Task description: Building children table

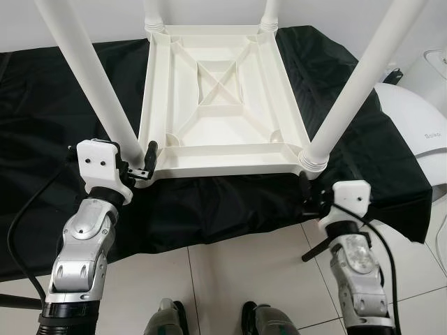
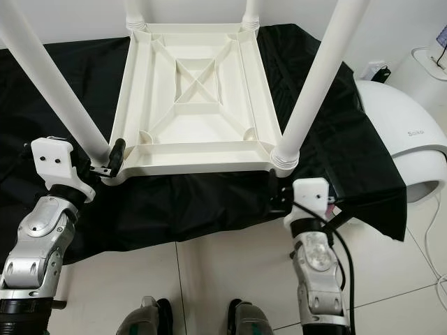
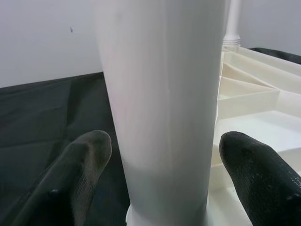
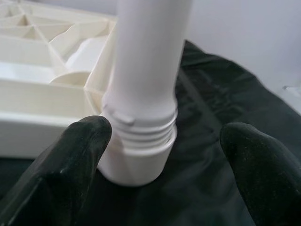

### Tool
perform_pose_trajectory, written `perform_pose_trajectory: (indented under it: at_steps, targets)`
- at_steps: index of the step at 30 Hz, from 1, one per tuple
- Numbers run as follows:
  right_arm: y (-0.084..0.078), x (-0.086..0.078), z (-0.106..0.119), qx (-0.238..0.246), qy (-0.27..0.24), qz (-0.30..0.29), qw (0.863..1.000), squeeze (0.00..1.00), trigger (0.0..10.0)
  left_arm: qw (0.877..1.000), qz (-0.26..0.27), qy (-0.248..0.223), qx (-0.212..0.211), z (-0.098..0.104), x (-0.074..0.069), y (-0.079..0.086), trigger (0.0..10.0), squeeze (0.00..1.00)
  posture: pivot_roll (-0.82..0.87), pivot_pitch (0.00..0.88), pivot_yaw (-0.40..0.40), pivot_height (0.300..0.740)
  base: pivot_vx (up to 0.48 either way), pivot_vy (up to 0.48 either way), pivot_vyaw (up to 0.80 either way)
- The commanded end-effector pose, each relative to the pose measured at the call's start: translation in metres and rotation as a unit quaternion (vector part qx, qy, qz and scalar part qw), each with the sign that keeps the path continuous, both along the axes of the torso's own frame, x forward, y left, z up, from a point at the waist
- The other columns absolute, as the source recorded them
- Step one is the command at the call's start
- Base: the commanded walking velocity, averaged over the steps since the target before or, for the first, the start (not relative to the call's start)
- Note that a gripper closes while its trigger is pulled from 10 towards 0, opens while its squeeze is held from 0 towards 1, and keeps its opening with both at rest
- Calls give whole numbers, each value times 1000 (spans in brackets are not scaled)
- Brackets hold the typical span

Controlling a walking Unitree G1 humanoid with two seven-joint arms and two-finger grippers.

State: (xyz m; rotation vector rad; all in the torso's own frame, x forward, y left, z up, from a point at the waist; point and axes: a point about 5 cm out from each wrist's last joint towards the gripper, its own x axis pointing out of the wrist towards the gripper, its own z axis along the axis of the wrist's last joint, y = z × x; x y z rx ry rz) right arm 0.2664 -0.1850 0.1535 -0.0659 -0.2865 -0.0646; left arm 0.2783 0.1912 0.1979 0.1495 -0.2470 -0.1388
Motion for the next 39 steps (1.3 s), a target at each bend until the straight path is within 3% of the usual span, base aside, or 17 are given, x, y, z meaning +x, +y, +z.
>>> perform_pose_trajectory:
  at_steps: [1,12,28,39]
  targets:
    - [-5,0,2,-2,-3,-8,1000,0,10000,1000,-8,10,8,-2,1,1,10000,0,-72,203,17,740,0,0,0]
    - [-11,20,20,-14,-23,31,999,0,10000,1000,-7,10,10,-2,-2,0,10000,0,-57,200,9,740,0,0,0]
    - [-12,32,15,-6,-8,52,999,0,10000,1000,-6,13,13,-3,-4,1,10000,0,-47,195,8,740,0,0,0]
    - [-8,47,22,-3,-18,72,997,0,10000,999,-15,32,30,-7,4,-6,10000,0,-52,229,27,740,0,0,0]
